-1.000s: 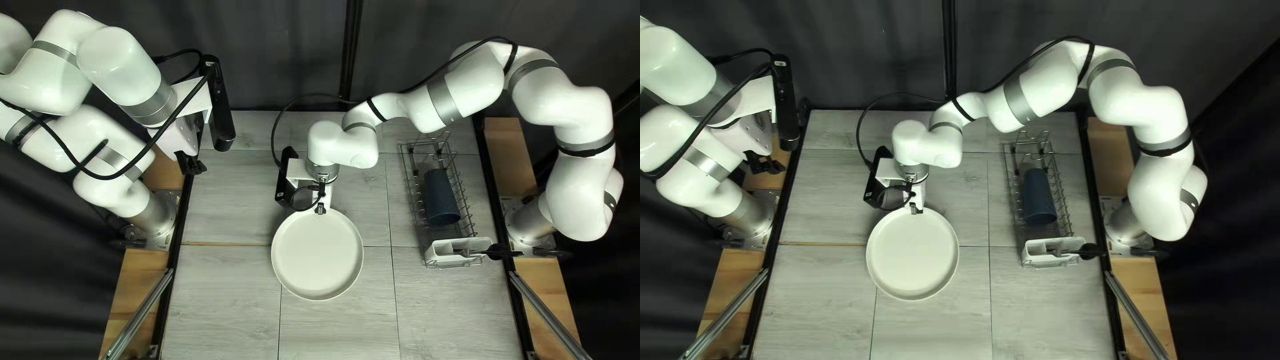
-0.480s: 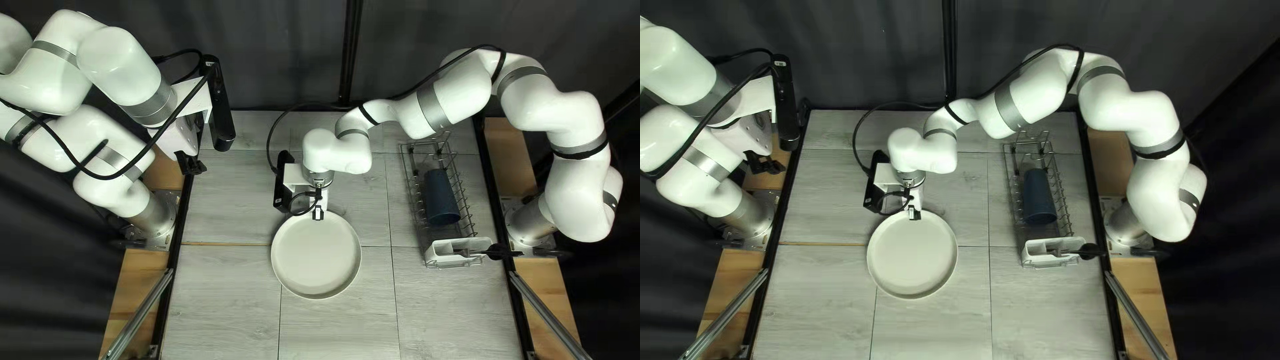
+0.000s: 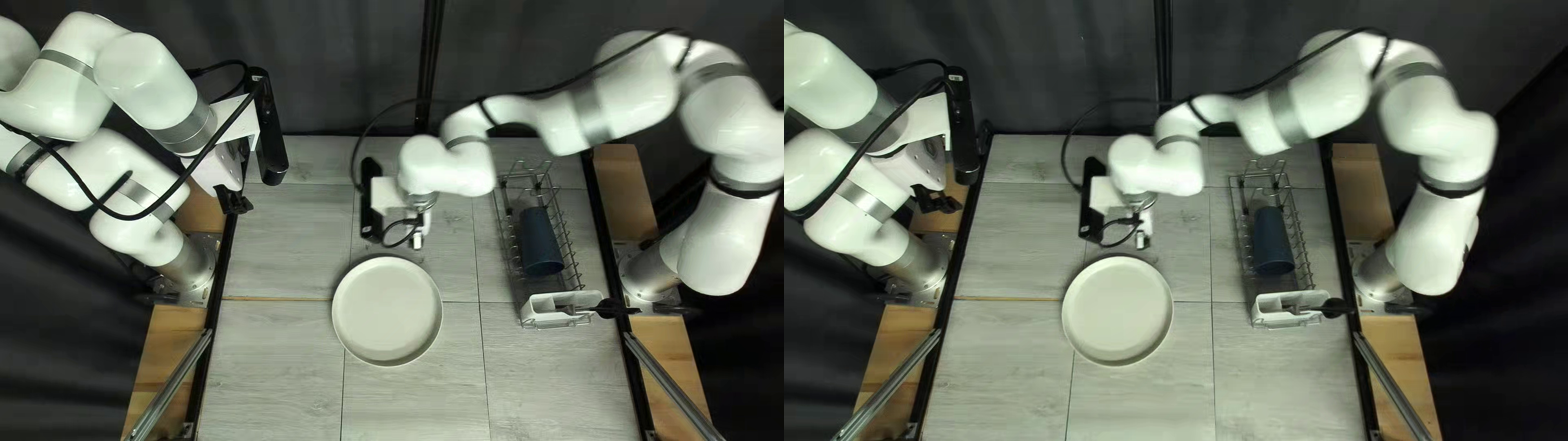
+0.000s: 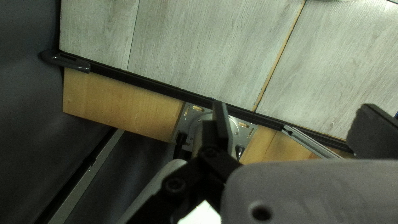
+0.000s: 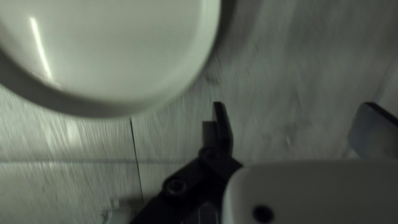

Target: Pick up and place plate onto table. Place down one fork to the left of the plate. Place spoon and knife to the right of the plate. Place cup above the knife and spoon

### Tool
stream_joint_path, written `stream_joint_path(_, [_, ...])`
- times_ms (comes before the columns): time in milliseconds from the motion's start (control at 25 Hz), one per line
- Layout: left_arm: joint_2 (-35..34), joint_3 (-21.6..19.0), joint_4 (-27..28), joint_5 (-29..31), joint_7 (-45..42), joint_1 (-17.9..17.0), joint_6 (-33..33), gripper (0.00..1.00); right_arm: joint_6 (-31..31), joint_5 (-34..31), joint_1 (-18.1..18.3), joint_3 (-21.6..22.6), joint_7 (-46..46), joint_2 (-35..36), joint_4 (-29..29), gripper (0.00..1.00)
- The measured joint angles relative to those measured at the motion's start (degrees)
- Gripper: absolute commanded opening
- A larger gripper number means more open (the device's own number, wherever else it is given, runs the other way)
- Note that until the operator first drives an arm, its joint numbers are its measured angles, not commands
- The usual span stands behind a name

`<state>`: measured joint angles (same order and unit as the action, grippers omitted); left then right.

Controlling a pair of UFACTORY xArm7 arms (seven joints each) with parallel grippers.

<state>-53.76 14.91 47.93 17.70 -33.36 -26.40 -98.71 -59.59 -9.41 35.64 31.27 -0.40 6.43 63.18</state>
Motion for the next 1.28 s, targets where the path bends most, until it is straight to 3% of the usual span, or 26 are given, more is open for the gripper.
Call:
stream_joint_path(200, [0.0,0.0,0.0,0.0,0.0,0.0,0.0,1.0,-1.9,3.6,-1.1,1.4,2.1,-8.1,-7.4,1.0])
stream_joint_path(640, [0.0,0.0,0.0,0.0,0.0,0.0,0.0,1.0,-11.4,9.7,-6.4,4.4,7.0,-27.1,-15.9,1.0])
stream_joint_path(1040, [0.0,0.0,0.0,0.0,0.0,0.0,0.0,1.0,-16.0,16.0,-11.0,9.5,17.9,-33.6,-20.8,1.0])
stream_joint_path(1280, [0.0,0.0,0.0,0.0,0.0,0.0,0.0,1.0,-21.4,19.3,-12.6,9.1,19.8,-36.0,-21.0,1.0])
